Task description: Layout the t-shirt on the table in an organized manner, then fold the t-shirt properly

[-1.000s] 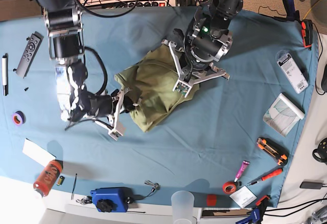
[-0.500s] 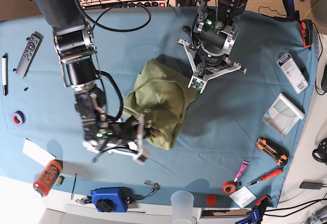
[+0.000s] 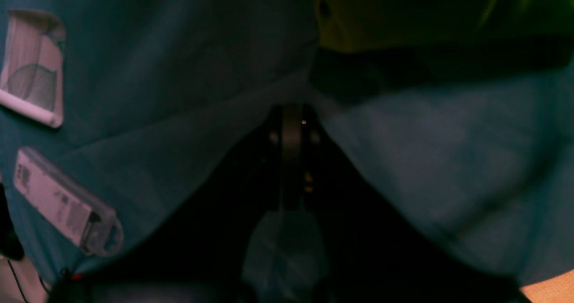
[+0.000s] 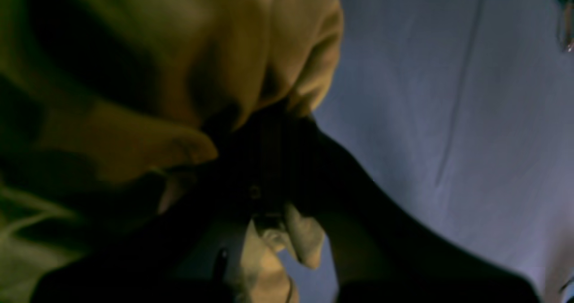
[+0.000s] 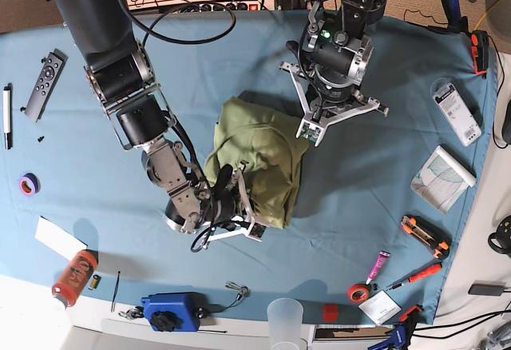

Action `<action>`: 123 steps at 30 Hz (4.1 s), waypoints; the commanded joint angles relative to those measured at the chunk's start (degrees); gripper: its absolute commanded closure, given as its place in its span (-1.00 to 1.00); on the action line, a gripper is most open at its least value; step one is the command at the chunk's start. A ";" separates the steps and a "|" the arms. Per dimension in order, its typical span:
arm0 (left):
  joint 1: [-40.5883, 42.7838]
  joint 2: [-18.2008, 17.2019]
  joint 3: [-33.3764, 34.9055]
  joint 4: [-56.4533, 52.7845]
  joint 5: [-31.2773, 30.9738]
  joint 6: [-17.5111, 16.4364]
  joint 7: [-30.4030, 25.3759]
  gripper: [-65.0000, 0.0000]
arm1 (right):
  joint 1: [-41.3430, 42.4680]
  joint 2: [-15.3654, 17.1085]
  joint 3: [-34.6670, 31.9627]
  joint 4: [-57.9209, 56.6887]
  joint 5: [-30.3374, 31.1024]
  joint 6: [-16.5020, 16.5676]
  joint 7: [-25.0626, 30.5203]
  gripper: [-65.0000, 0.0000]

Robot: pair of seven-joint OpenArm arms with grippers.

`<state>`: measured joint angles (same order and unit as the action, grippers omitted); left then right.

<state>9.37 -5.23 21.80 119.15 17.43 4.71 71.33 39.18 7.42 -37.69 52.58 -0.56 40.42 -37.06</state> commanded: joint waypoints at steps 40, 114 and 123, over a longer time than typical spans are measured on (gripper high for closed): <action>-0.33 -4.48 -15.15 1.03 -4.39 4.02 -2.89 1.00 | -11.98 -4.24 25.38 22.95 47.84 -0.42 -32.81 1.00; 38.73 -6.16 -63.71 3.28 -54.77 -24.28 -0.68 1.00 | -85.29 1.16 73.33 81.94 49.81 -0.66 -42.94 1.00; 48.54 -4.59 -63.65 0.61 -56.83 -25.42 -0.55 1.00 | -92.74 3.26 73.26 80.48 49.81 -0.42 -42.94 1.00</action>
<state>56.71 -9.50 -41.58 119.17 -38.98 -20.78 70.59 -52.90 10.22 35.24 132.57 49.08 39.94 -80.23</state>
